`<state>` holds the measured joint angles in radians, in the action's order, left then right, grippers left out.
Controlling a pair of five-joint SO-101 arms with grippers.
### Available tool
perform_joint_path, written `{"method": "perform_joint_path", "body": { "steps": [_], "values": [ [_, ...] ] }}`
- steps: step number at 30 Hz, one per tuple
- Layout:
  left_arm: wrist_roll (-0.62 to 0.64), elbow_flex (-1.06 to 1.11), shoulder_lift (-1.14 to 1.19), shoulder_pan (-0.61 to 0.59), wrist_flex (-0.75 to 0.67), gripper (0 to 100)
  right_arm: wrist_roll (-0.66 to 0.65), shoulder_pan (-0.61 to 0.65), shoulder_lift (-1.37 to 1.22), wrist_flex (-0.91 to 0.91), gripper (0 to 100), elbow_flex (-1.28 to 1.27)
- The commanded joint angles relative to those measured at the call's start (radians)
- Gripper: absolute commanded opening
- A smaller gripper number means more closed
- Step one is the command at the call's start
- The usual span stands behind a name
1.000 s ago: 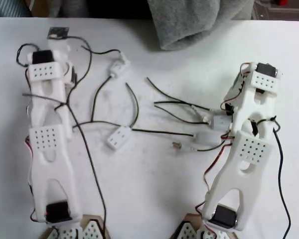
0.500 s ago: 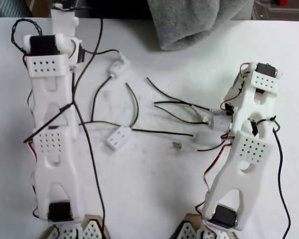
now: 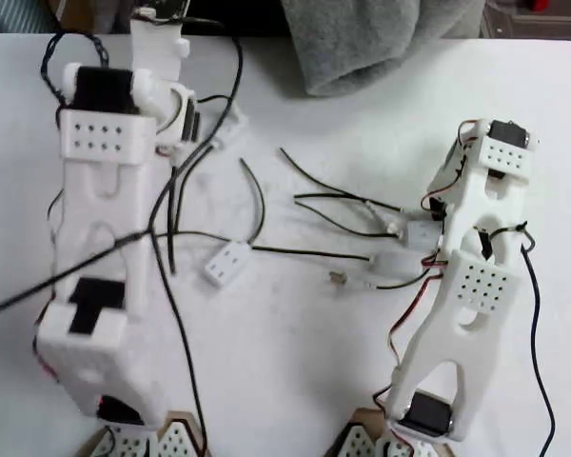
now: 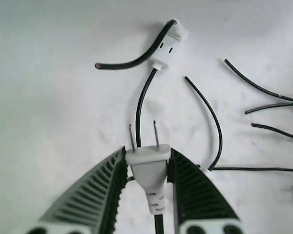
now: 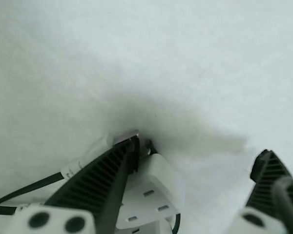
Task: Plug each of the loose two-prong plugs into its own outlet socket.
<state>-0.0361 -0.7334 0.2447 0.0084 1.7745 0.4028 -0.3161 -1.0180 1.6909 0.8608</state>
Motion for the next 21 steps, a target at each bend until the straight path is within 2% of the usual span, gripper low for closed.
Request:
{"method": "perform_joint_path", "body": {
  "steps": [1,6,10,21],
  "values": [
    [0.012,0.11,-0.2,0.027,-0.02,2,-0.005,0.001,-0.015,-0.01,36.8,-0.012],
    [0.012,0.316,-0.383,0.065,-0.077,2,-0.005,0.001,-0.015,-0.008,36.8,-0.014],
    [0.012,0.548,-0.556,0.139,-0.176,2,-0.005,0.001,-0.015,-0.008,36.8,-0.015],
    [0.012,1.333,-1.141,0.166,-0.792,2,-0.003,0.001,-0.015,-0.008,36.8,-0.017]
  ]
}}
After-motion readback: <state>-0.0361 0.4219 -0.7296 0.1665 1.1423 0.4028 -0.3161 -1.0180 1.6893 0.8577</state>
